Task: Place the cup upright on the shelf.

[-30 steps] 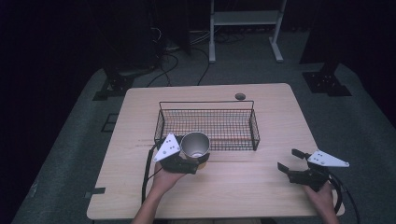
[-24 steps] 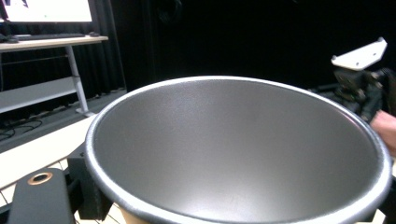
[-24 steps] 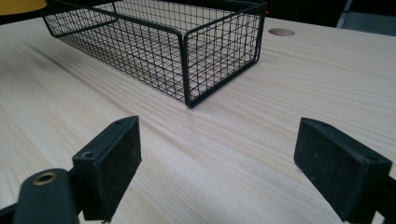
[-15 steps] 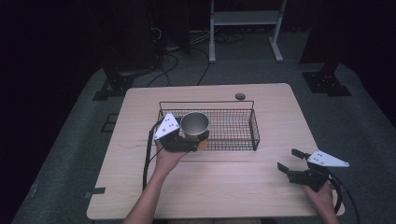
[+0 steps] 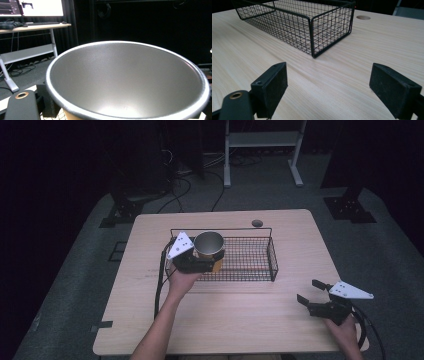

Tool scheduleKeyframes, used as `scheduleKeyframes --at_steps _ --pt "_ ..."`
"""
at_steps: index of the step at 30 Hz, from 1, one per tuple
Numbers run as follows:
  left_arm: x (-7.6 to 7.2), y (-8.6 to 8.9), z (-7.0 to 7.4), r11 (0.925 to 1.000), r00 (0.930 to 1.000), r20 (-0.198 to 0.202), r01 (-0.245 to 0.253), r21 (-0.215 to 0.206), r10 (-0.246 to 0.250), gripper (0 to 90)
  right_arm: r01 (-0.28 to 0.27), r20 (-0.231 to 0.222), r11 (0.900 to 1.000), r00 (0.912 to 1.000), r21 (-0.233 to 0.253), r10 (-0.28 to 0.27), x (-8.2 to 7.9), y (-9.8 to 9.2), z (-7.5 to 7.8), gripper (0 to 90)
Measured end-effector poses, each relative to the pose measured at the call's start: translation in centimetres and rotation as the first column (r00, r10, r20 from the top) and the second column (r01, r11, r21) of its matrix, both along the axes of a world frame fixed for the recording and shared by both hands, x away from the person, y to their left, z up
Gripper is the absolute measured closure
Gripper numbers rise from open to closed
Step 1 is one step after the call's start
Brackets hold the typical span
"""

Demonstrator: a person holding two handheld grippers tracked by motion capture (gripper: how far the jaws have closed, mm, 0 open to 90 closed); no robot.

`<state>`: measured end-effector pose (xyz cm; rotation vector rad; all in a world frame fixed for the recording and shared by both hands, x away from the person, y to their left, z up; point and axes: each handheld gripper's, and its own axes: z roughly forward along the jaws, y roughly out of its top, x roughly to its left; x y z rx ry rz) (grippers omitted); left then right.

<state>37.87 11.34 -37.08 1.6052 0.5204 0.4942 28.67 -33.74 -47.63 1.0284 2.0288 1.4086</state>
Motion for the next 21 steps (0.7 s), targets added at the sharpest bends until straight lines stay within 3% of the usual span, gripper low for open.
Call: scheduleKeyframes --at_steps 13,16,21 --pt "1.7 0.1 1.1 0.9995 0.9996 -0.013 -0.024 0.018 0.024 12.8 0.000 0.004 1.000 1.0000 0.003 0.000 0.0 -0.1 0.0 13.8" --pt "2.3 0.1 1.4 0.9997 0.9995 -0.019 -0.025 -0.002 0.025 12.8 0.000 0.001 1.000 1.0000 0.003 0.000 0.0 0.0 0.0 13.8" --pt "3.3 -0.3 2.1 0.9998 0.9996 -0.019 -0.022 0.001 0.022 12.8 -0.001 0.002 1.000 1.0000 0.002 0.001 0.0 -0.1 0.0 13.8"
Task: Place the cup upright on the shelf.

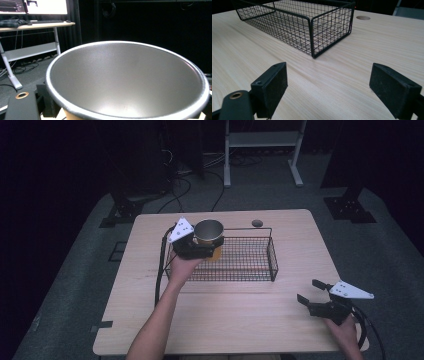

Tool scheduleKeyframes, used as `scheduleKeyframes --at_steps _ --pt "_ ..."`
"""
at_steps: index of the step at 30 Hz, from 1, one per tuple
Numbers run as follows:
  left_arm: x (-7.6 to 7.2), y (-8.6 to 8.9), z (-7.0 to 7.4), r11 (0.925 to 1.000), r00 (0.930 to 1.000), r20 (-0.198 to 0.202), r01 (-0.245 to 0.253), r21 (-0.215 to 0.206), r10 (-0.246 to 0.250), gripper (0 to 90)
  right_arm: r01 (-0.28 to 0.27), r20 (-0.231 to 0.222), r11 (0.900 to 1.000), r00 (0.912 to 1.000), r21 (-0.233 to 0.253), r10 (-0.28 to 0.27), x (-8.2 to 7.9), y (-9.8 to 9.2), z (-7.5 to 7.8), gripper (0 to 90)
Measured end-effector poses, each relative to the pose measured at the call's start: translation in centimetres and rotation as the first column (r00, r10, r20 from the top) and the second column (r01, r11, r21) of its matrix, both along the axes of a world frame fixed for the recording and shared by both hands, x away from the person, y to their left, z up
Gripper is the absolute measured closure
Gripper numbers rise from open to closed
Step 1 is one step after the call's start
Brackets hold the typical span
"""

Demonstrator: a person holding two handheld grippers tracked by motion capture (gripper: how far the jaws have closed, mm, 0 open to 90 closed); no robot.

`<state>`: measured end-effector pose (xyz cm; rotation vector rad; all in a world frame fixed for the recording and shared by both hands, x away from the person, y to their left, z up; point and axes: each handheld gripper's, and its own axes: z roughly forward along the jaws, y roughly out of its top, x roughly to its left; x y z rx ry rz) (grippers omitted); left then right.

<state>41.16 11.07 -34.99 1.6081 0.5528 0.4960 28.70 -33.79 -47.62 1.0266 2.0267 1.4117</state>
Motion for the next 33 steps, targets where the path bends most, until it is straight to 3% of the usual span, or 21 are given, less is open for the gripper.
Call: scheduleKeyframes --at_steps 9,24,26,33 --pt "1.6 -0.6 0.3 0.9996 0.9996 -0.013 0.025 -0.013 -0.025 12.8 -0.001 0.001 1.000 1.0000 0.002 0.001 0.0 0.0 0.0 13.8" --pt "5.0 -0.2 -0.5 0.9957 0.9954 -0.043 0.083 -0.040 -0.085 12.7 0.003 0.000 1.000 1.0000 0.009 -0.003 0.0 -0.1 0.0 13.8" --pt "5.2 -0.3 -0.6 0.9953 0.9959 -0.031 0.083 -0.051 -0.084 12.7 0.001 0.003 1.000 1.0000 0.005 -0.001 0.0 0.0 0.0 13.8" --pt "5.8 -0.7 -1.4 0.9949 0.9946 -0.030 0.098 -0.022 -0.099 12.6 0.002 -0.001 1.000 1.0000 0.008 -0.002 0.0 -0.1 0.0 13.8"
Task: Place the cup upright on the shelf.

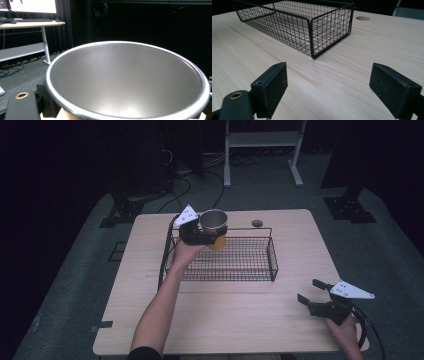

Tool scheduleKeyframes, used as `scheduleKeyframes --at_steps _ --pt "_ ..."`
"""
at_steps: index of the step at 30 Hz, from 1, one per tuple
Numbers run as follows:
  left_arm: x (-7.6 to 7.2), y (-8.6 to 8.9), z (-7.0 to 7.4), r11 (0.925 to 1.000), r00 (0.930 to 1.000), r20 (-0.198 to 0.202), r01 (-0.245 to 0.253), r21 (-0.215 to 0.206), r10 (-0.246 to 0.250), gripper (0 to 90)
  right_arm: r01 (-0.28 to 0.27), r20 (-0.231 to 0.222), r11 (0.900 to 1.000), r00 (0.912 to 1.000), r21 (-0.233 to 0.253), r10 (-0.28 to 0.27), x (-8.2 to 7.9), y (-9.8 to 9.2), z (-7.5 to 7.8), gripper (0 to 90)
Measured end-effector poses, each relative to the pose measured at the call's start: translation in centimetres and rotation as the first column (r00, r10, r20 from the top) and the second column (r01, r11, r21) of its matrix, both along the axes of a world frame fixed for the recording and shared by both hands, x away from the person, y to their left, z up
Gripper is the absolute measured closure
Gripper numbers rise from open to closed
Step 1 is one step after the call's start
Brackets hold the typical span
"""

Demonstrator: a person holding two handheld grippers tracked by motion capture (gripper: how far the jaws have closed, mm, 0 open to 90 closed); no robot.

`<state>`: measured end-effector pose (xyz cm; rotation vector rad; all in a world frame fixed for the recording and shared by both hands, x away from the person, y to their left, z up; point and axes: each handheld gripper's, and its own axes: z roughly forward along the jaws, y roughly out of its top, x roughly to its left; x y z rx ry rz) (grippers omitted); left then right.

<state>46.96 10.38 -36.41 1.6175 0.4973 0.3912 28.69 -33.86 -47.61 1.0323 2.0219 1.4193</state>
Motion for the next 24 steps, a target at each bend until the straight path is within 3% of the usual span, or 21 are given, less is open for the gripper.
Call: scheduleKeyframes --at_steps 18,24 --pt "1.3 -1.1 -2.3 0.9958 0.9967 -0.059 0.060 0.070 -0.056 12.6 -0.004 0.004 1.000 1.0000 -0.002 0.004 0.0 0.0 0.0 13.8" --pt "1.6 -1.4 -3.1 0.9896 0.9939 -0.077 0.087 0.114 -0.079 12.6 -0.004 0.002 1.000 1.0000 0.000 0.004 0.0 0.0 0.0 13.8"
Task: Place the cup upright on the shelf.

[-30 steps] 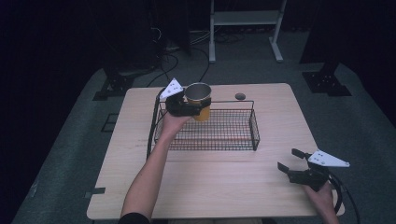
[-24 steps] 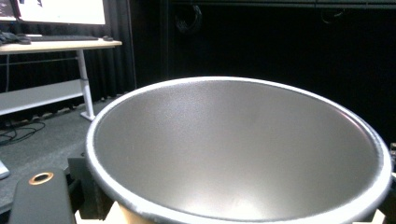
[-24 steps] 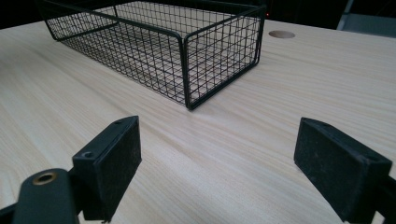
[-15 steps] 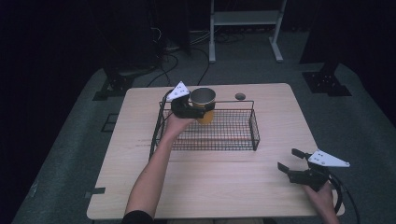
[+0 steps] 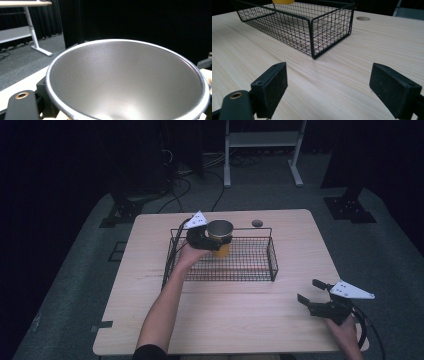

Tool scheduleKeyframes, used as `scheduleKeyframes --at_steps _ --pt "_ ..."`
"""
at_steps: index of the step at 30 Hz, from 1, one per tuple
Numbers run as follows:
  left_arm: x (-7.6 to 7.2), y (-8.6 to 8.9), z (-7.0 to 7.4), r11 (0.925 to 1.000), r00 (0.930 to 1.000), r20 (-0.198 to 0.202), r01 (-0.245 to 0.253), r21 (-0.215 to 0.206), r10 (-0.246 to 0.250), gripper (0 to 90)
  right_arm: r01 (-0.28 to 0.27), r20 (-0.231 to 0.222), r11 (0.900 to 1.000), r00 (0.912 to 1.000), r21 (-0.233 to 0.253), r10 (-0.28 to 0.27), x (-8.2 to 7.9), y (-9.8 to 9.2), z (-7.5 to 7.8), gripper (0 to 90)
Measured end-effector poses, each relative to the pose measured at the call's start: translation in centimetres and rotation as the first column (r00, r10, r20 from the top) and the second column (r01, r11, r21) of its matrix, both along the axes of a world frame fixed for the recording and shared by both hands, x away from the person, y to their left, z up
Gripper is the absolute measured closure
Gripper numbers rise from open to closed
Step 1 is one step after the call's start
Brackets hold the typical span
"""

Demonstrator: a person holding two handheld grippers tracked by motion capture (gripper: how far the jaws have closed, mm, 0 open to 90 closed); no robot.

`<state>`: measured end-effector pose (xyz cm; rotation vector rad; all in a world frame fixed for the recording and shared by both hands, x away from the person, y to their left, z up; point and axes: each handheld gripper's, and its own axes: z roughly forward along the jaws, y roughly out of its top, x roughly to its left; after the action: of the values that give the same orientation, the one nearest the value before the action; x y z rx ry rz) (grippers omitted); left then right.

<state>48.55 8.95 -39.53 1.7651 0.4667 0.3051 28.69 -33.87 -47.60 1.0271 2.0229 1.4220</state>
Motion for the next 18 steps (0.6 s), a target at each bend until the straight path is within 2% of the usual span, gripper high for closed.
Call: scheduleKeyframes --at_steps 3,8,12,14,18 --pt "0.2 0.0 -0.3 0.9999 0.9999 -0.010 0.004 0.013 -0.004 12.6 -0.001 0.002 1.000 1.0000 -0.002 0.001 0.0 0.0 0.0 13.8" --pt "0.7 -0.4 -0.8 0.9967 0.9988 -0.041 0.029 0.075 -0.026 12.5 -0.002 0.001 1.000 1.0000 0.000 0.002 0.0 0.0 0.0 13.8" --pt "0.9 -0.7 -1.2 0.9955 0.9981 -0.052 0.038 0.087 -0.034 12.5 -0.002 0.001 1.000 1.0000 0.001 0.002 0.0 0.0 0.0 13.8" --pt "1.0 -0.8 -1.5 0.9914 0.9978 -0.052 0.047 0.122 -0.040 12.4 -0.002 0.001 1.000 1.0000 0.002 0.002 0.0 0.0 0.0 13.8" --pt "1.1 -0.8 -1.8 0.9897 0.9963 -0.071 0.057 0.131 -0.048 12.4 -0.003 0.002 1.000 1.0000 0.000 0.003 0.0 0.0 0.0 13.8"
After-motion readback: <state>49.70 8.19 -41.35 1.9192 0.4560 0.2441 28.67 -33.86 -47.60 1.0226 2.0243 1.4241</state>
